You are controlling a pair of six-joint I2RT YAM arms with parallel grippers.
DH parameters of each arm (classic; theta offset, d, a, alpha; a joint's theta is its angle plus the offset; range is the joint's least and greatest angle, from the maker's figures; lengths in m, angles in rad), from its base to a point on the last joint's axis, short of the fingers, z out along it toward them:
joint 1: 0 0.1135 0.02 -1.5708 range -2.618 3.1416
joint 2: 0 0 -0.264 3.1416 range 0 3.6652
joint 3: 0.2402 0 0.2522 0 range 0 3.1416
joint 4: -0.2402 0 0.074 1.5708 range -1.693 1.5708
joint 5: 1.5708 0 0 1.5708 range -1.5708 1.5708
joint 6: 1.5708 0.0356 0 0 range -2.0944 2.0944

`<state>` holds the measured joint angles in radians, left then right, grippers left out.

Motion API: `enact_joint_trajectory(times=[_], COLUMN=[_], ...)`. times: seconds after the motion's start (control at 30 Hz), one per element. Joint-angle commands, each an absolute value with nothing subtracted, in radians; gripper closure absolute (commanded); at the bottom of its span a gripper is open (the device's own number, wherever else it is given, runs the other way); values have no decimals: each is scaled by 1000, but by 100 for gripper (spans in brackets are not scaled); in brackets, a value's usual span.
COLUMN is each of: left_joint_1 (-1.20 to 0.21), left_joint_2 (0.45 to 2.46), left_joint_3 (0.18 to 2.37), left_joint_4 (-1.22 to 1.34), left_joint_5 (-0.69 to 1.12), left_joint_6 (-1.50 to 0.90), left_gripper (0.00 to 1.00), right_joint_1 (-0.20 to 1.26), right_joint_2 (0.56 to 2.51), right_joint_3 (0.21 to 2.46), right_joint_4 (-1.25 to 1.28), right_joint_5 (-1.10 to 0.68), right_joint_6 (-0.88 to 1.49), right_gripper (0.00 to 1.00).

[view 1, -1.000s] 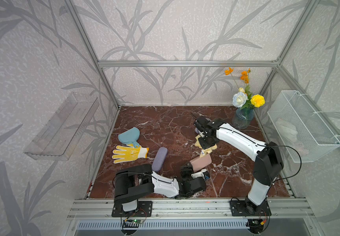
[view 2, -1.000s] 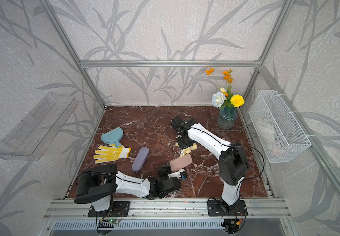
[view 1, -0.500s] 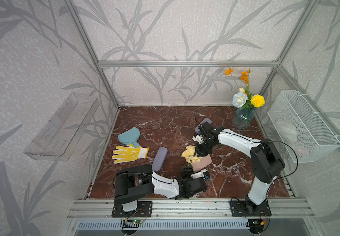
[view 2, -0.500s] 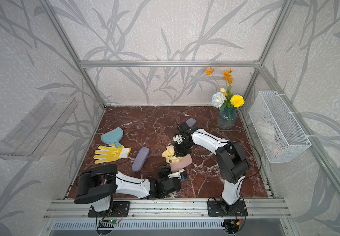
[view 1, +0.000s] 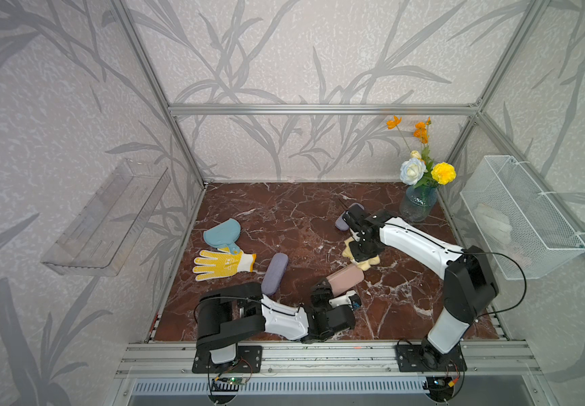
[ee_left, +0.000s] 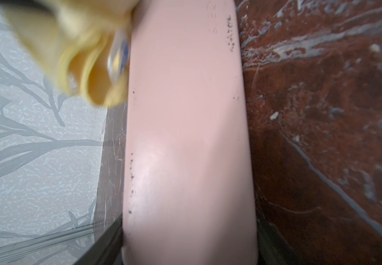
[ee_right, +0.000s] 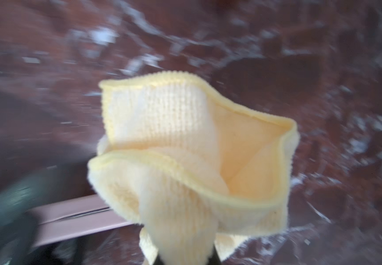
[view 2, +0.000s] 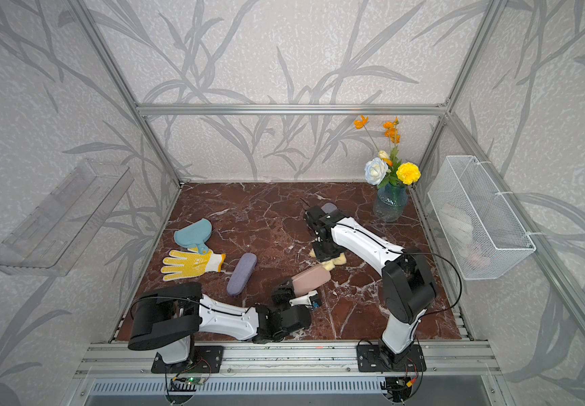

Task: Wipe the eyeglass case
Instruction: Wipe the dirt from the eyeglass case.

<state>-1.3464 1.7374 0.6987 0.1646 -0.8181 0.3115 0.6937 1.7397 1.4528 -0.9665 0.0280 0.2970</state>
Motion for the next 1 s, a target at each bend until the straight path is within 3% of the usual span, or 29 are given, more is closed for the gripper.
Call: enact_joint_trajectory(times=[0.0, 0.07, 0.2, 0.47, 0.6, 0.73, 0.97], left_joint_1=[-1342, -1342, -1341, -1342, -1341, -1328, -1239], left_joint_2=[1749, 1749, 1744, 1754, 1753, 1762, 1722], left_joint_3=[722, 724, 722, 712, 701, 699, 693], left_joint_4=[133, 125, 123, 122, 131, 133, 87], left_joint_5=[-845, -846, -838, -822, -794, -647, -415], left_joint_6=[289, 280, 275, 258, 240, 239, 201], left_gripper=[100, 100, 100, 100, 100, 100, 100], right_joint_1=[715, 705, 599, 377, 376, 392, 518], right_joint_2=[1757, 1755, 1762, 1735, 1672, 1637, 1909], right_joint_3=[1411, 1324, 1195, 1126, 1177, 1182, 1336], right_joint_4=[-915, -816, -792, -946, -972, -845, -925], right_joint_5=[-367, -509, -533, -90, 134, 101, 82], right_joint_6=[339, 397, 406, 318, 310, 267, 97], right_gripper=[100, 100, 100, 100, 100, 100, 100])
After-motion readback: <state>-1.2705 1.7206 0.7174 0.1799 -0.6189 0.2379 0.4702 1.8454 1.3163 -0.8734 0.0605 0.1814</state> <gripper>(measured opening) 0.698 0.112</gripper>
